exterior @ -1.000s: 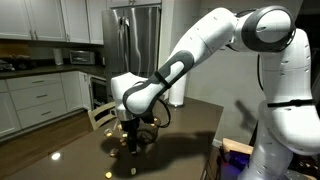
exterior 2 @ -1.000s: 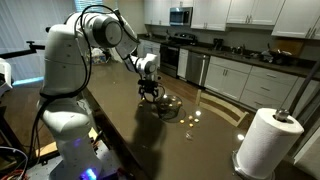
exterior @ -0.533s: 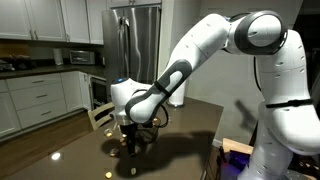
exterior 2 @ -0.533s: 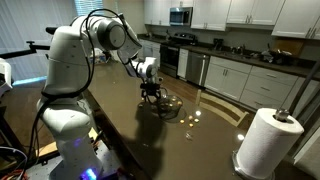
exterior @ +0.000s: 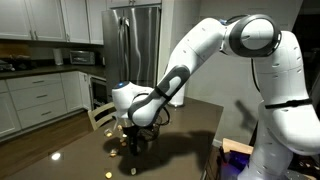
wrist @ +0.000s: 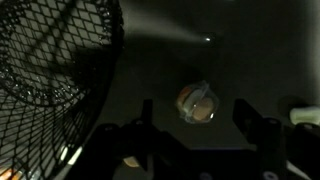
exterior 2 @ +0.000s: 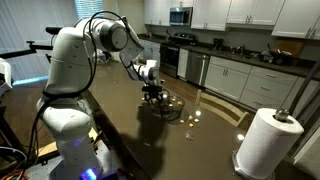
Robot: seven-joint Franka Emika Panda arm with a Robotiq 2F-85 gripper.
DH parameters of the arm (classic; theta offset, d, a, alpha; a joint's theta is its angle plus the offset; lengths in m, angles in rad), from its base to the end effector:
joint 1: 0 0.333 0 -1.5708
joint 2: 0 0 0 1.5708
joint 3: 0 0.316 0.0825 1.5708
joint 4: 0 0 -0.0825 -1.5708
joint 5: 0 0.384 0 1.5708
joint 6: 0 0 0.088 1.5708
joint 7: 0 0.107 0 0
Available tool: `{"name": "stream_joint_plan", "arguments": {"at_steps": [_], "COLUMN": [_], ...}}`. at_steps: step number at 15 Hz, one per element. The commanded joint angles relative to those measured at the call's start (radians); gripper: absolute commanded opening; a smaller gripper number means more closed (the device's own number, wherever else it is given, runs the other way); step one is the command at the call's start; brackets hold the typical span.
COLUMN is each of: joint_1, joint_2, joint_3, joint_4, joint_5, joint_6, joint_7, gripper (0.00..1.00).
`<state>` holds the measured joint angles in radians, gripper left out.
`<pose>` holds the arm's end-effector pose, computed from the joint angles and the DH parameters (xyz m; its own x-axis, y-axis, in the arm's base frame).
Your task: Get a sweet from the table and put it in the black basket
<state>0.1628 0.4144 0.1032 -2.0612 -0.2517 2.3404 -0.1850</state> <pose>0.5590 0.1479 0.2216 0.8006 0.5781 -0.1577 0.5944 -0.7995 0.0864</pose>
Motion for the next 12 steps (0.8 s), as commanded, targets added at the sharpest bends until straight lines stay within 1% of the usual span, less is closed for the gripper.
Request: {"name": "stream_joint_plan", "arguments": {"at_steps": [1,7,8,9,12], "joint_1": [0.005,0.007,0.007,0.006,-0.001], "joint_2": [0.005,0.004,0.002,-0.004,-0.032], "joint_3": [-0.003,-0.003,-0.001,0.002,0.018], "joint_4": [0.016,0.028,0.03,0.031,0.034], "joint_5": [-0.012,-0.012,-0.008,-0.004,0.022], "joint_6": [-0.02,-0.046,-0.055,-0.069,-0.127], "joint_7": [0.023,0.026,0.024,0.02,-0.001], "gripper": [0.53,0.13,0.08,0.05,0.06]}}
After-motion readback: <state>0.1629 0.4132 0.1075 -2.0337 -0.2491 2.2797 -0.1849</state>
